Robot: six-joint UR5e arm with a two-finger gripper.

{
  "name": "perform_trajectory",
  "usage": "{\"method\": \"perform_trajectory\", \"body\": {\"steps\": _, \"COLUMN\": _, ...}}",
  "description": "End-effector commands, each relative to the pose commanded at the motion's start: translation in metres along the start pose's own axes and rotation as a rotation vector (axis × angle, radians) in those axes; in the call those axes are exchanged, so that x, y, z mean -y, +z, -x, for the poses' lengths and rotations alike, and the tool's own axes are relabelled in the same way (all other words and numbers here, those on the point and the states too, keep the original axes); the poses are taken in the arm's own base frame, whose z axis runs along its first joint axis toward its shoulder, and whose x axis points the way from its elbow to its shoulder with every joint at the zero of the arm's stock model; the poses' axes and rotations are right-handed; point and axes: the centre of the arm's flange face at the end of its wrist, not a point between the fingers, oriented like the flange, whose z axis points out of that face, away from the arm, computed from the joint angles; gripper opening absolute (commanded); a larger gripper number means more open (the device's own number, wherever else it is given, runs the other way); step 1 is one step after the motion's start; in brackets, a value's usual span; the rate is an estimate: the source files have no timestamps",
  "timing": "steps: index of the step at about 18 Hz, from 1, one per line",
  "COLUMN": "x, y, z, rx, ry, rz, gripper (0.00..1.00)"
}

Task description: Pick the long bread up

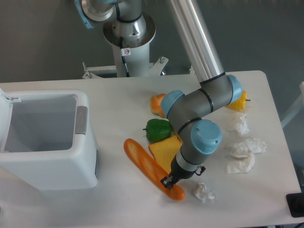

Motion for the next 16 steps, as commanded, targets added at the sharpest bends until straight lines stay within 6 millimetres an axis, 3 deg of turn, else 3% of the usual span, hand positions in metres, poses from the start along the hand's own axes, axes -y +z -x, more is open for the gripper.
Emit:
{"method": "perform_trajectory", "body": {"steps": 8, "x": -0.011, "y": -0.028, "z": -0.012, "rx": 0.037, "ry": 0.025, "rz": -0.036, "gripper": 0.04}}
{"method": "perform_trajectory", "body": {"steps": 16, "x": -0.025, "y": -0.094, "z": -0.022, "rx": 0.111, "ry": 0.139, "rz": -0.136, "gripper": 0.04}}
